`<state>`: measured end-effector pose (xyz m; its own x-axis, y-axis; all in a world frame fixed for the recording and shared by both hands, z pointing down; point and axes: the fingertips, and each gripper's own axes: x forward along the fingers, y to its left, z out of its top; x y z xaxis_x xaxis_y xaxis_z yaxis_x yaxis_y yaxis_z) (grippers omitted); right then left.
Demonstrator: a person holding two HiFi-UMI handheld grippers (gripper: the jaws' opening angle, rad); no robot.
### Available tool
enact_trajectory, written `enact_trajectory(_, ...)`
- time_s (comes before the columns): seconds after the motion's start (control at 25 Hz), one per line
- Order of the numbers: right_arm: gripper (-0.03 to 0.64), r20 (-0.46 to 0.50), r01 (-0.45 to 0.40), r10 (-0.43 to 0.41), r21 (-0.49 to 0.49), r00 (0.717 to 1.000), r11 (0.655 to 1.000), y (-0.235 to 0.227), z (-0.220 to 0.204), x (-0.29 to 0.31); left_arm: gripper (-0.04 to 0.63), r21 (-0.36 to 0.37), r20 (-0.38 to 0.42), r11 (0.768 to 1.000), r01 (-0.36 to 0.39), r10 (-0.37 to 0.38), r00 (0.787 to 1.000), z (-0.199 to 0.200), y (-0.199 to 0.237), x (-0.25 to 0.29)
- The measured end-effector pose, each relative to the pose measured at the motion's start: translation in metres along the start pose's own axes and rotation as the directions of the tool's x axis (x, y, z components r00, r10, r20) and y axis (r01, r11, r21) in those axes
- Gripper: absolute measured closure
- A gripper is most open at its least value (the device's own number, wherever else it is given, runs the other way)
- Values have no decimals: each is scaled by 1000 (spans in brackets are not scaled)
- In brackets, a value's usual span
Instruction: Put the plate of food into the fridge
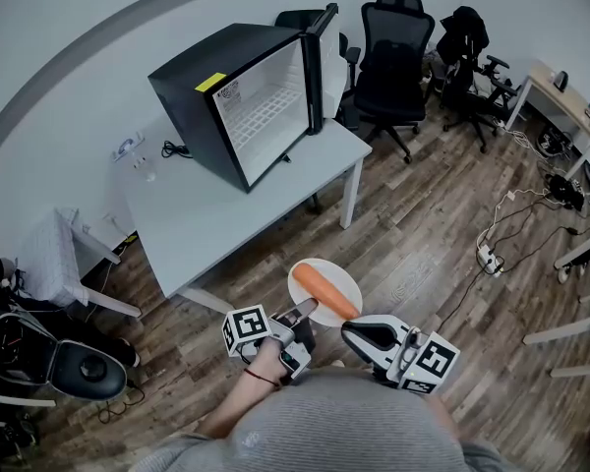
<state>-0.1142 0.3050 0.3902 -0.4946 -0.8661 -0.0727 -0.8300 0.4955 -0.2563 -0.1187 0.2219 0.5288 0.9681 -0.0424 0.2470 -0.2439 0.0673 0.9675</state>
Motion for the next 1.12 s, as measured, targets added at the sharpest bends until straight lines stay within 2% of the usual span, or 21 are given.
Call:
enact_trajectory(0.2, 602, -7, -19, 19, -4, 1000, 1000, 6, 1, -11, 555, -1, 18, 1000, 2, -2, 1000, -8, -2, 1)
enact_trajectory(0.6, 602, 27, 28, -28, -6, 999, 1000, -16, 10, -28, 555, -2, 49, 1000, 20, -20, 999, 2, -8, 12)
enact_trajectory(0.88, 601, 18, 38, -38, 0, 999, 999, -52, 13, -15, 555, -8, 53, 999, 32, -32, 998, 36, -12, 38)
enact_trajectory(1.12, 601, 15, 48, -49, 12, 999, 999, -98, 22, 4, 554, -15, 64, 999, 37, -36, 997, 82, -19, 67)
